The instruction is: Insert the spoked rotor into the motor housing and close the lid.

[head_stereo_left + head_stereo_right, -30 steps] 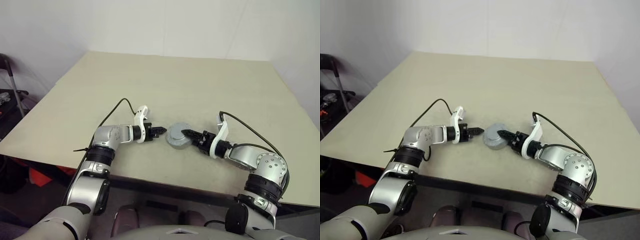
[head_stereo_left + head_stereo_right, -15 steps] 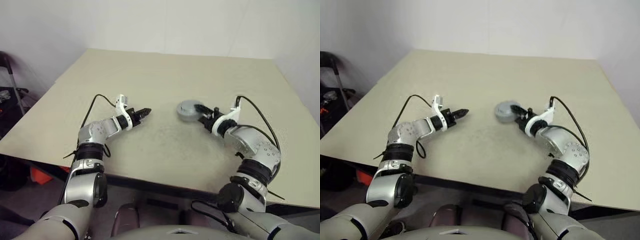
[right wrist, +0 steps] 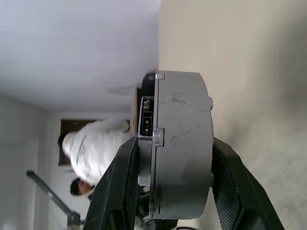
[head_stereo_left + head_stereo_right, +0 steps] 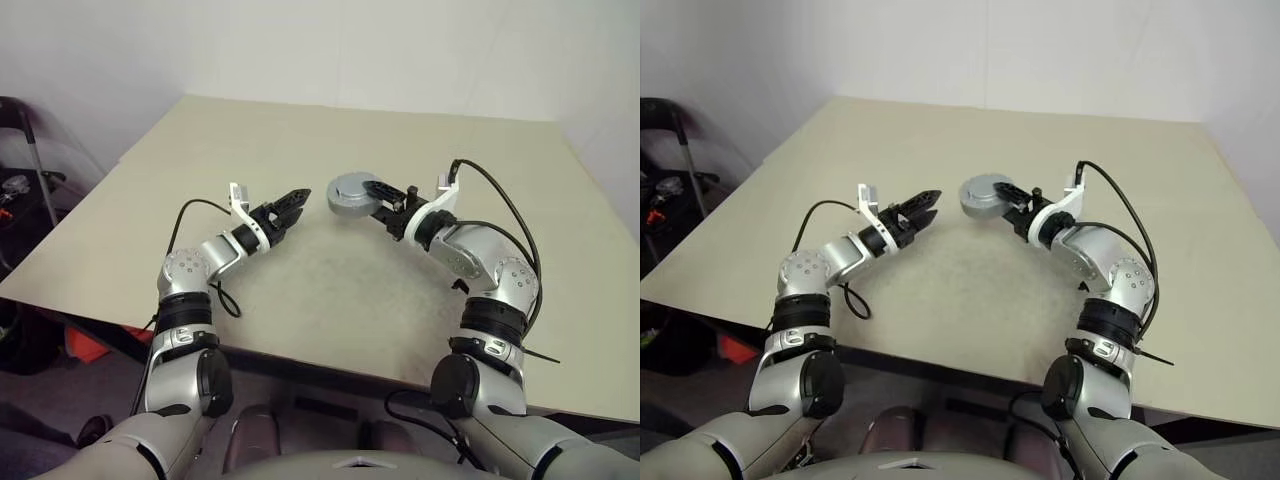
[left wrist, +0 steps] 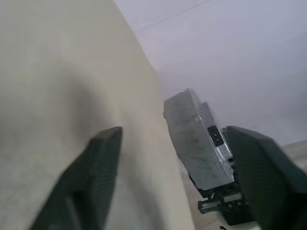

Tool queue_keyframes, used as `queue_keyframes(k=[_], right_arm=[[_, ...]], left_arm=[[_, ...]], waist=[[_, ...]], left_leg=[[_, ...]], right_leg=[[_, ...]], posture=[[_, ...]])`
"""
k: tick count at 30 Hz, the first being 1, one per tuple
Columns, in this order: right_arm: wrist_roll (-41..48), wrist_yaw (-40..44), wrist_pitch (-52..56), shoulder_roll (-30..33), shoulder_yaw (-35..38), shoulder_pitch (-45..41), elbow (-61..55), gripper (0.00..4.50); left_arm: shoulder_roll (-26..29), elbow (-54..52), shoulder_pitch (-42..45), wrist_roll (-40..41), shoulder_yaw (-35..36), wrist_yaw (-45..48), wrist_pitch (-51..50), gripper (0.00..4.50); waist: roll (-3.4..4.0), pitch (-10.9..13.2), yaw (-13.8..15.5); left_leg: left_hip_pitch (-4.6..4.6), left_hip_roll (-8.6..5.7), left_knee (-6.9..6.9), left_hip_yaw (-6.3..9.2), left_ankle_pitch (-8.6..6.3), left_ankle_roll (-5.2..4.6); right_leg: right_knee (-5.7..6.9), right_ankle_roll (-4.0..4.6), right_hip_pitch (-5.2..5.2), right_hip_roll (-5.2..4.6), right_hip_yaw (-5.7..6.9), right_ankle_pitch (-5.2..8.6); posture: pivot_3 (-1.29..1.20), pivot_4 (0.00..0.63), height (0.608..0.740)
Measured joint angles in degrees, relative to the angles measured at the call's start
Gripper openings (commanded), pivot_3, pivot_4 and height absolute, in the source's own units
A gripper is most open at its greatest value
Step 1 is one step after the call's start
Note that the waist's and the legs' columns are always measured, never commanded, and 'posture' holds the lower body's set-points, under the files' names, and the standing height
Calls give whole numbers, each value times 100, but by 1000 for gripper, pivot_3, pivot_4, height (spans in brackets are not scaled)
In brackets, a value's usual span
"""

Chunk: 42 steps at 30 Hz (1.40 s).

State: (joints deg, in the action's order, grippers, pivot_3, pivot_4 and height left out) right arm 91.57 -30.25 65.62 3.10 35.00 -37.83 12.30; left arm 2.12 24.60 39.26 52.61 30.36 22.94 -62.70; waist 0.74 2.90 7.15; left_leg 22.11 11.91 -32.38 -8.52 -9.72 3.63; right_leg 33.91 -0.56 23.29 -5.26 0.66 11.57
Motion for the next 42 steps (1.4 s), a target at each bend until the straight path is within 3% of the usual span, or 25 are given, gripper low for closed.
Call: queue_keyframes(k=[6, 19, 22, 27, 38, 42], right_arm=[[537, -167, -100, 131, -574, 242, -103, 2006], [1036, -157, -516, 617, -1346, 616, -307, 2006], [1035, -50, -570, 678, -1466, 628, -307, 2006], [1031, 101, -640, 811, -1574, 657, -308, 2006], [869, 427, -773, 933, -1773, 701, -381, 2006], [520, 614, -881, 1026, -1823, 701, -389, 3376]], left_arm=[[-109, 282, 36, 437, 168, -74, -381, 4365], [-425, 744, 310, 507, 31, -68, -69, 4365], [-471, 822, 312, 434, -103, -66, 32, 3788], [-473, 903, 318, 383, -134, -57, 180, 2247], [-456, 913, 317, 389, -139, 5, 193, 2244], [-449, 866, 316, 380, -202, 7, 184, 2244]], waist=[[-1, 1, 12], [-6, 3, 20], [-6, 3, 17], [-7, 3, 20], [-7, 4, 19], [-10, 5, 25]], left_leg=[[3, -3, -9, 0, 0, 0], [11, -5, -28, 1, -1, -2], [12, -4, -32, 1, -2, -3], [15, -6, -38, 3, -2, -5], [18, -6, -57, 4, -6, -10], [18, -7, -67, 4, -7, -12]], right_leg=[[2, -7, -2, 0, 2, -5], [3, -21, -6, -1, 11, -13], [4, -22, -6, -2, 12, -14], [7, -24, -6, -2, 13, -15], [20, -24, -6, -4, 13, -15], [35, -25, -6, -8, 12, -15]], posture=[[0, 0, 740], [0, 0, 740], [0, 0, 740], [0, 0, 740], [0, 0, 740], [0, 0, 740]])
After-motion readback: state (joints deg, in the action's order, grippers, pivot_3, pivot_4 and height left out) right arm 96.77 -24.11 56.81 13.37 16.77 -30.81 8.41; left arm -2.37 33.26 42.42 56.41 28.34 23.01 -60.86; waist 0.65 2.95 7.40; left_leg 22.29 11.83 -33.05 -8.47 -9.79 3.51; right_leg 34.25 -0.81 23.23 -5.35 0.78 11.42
